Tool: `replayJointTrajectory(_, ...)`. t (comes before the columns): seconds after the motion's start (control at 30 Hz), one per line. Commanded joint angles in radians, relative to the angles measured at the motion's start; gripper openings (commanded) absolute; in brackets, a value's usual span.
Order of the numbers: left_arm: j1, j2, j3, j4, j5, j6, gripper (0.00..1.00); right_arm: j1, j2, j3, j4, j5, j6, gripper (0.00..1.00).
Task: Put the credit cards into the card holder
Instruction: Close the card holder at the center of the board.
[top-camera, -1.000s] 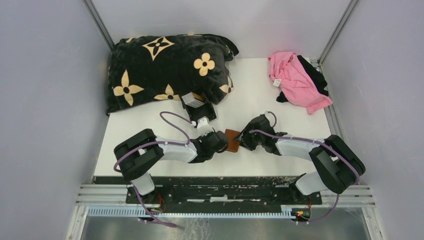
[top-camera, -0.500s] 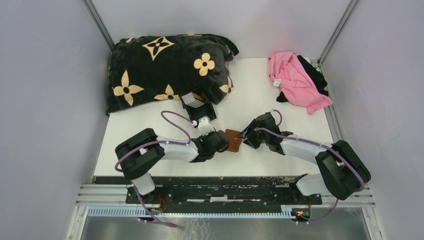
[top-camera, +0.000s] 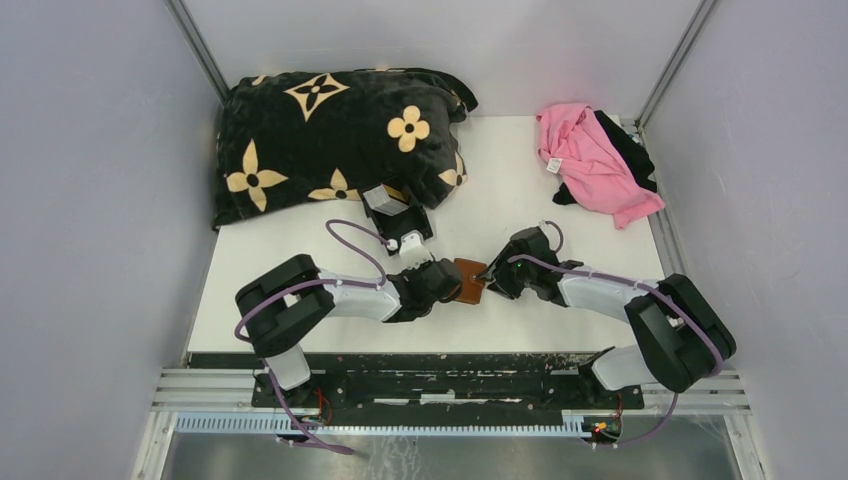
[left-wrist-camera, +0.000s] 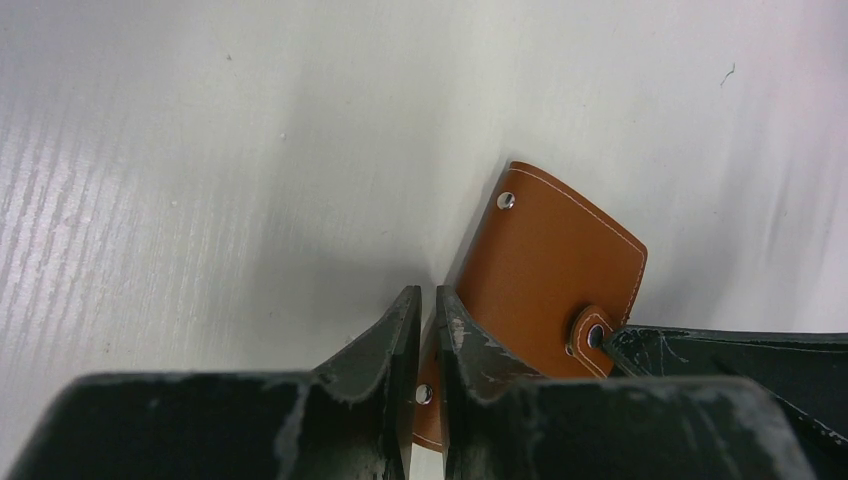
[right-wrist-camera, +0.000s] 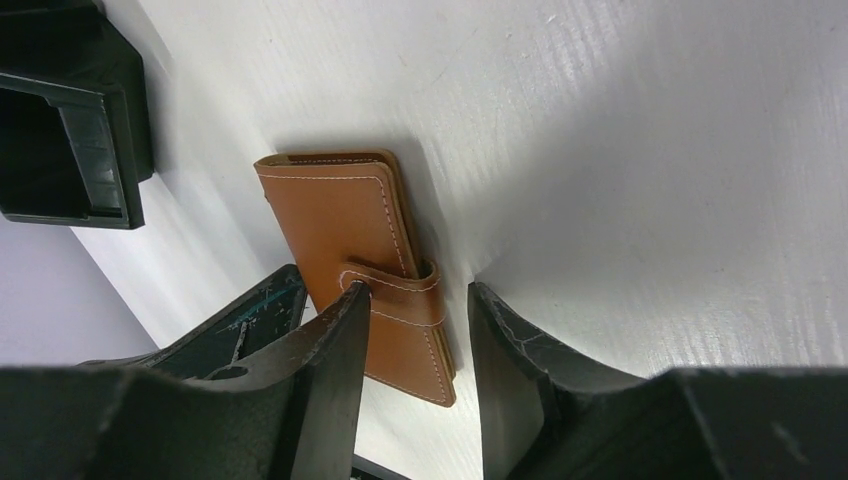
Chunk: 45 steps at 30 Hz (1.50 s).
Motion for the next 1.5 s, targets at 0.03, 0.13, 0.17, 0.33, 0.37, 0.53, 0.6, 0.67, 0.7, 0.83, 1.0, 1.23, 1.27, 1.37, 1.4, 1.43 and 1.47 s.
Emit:
replayJointTrajectory(0.03, -0.01, 0.083, -0.04, -0.211, 0.099, 0.015, 0.2, -0.003, 0.024, 0.041, -0.031, 0.006, -0.021, 0.47)
replayJointTrajectory(0.13, -0.01, 0.088, -0.037, -0.211, 0.099, 0.016, 0.2, -0.003, 0.032, 0.048, -0.04, 0.005, -0.026, 0.47)
replayJointTrajectory(0.17, -0.01, 0.088, -0.036, -0.211, 0.099, 0.016, 0.2, -0.004, 0.033, 0.048, -0.04, 0.005, -0.026, 0.47)
replayJointTrajectory(0.33, -0.009, 0.093, -0.033, -0.212, 0.101, 0.015, 0.2, -0.004, 0.045, 0.058, -0.051, -0.002, -0.029, 0.47)
replayJointTrajectory(0.37, -0.01, 0.092, -0.032, -0.211, 0.1, 0.016, 0.2, -0.003, 0.042, 0.058, -0.053, 0.0, -0.026, 0.47)
replayJointTrajectory(0.53, -0.01, 0.093, -0.032, -0.211, 0.101, 0.016, 0.2, -0.003, 0.016, 0.063, -0.081, 0.038, -0.012, 0.48)
replayJointTrajectory(0.6, -0.011, 0.093, -0.032, -0.21, 0.101, 0.015, 0.2, -0.003, 0.023, 0.069, -0.089, 0.037, -0.015, 0.47)
replayJointTrajectory(0.67, -0.01, 0.093, -0.032, -0.211, 0.101, 0.017, 0.2, -0.003, 0.032, 0.068, -0.088, 0.03, -0.017, 0.47)
replayJointTrajectory(0.7, -0.01, 0.093, -0.032, -0.211, 0.101, 0.017, 0.2, -0.003, 0.038, 0.068, -0.087, 0.024, -0.018, 0.47)
replayJointTrajectory(0.83, -0.01, 0.095, -0.031, -0.209, 0.101, 0.017, 0.2, -0.003, 0.072, 0.071, -0.071, -0.006, -0.018, 0.46)
replayJointTrajectory(1.0, -0.01, 0.096, -0.03, -0.207, 0.101, 0.019, 0.2, -0.004, 0.084, 0.071, -0.046, -0.031, -0.013, 0.46)
replayJointTrajectory(1.23, -0.01, 0.095, -0.027, -0.207, 0.097, 0.024, 0.2, -0.003, 0.1, 0.083, -0.065, -0.082, -0.031, 0.45)
replayJointTrajectory(1.27, -0.01, 0.096, -0.026, -0.207, 0.096, 0.024, 0.2, -0.002, 0.099, 0.083, -0.066, -0.092, -0.035, 0.45)
replayJointTrajectory(1.37, -0.01, 0.101, -0.021, -0.208, 0.096, 0.024, 0.2, -0.004, 0.091, 0.075, -0.08, -0.099, -0.046, 0.44)
replayJointTrajectory(1.4, -0.01, 0.104, -0.017, -0.208, 0.096, 0.024, 0.2, -0.003, 0.086, 0.071, -0.085, -0.099, -0.05, 0.43)
replayJointTrajectory(1.43, -0.01, 0.106, -0.014, -0.208, 0.097, 0.025, 0.2, -0.003, 0.084, 0.069, -0.09, -0.1, -0.055, 0.42)
replayJointTrajectory(1.47, -0.01, 0.108, -0.01, -0.208, 0.097, 0.026, 0.2, -0.004, 0.084, 0.069, -0.094, -0.103, -0.061, 0.42)
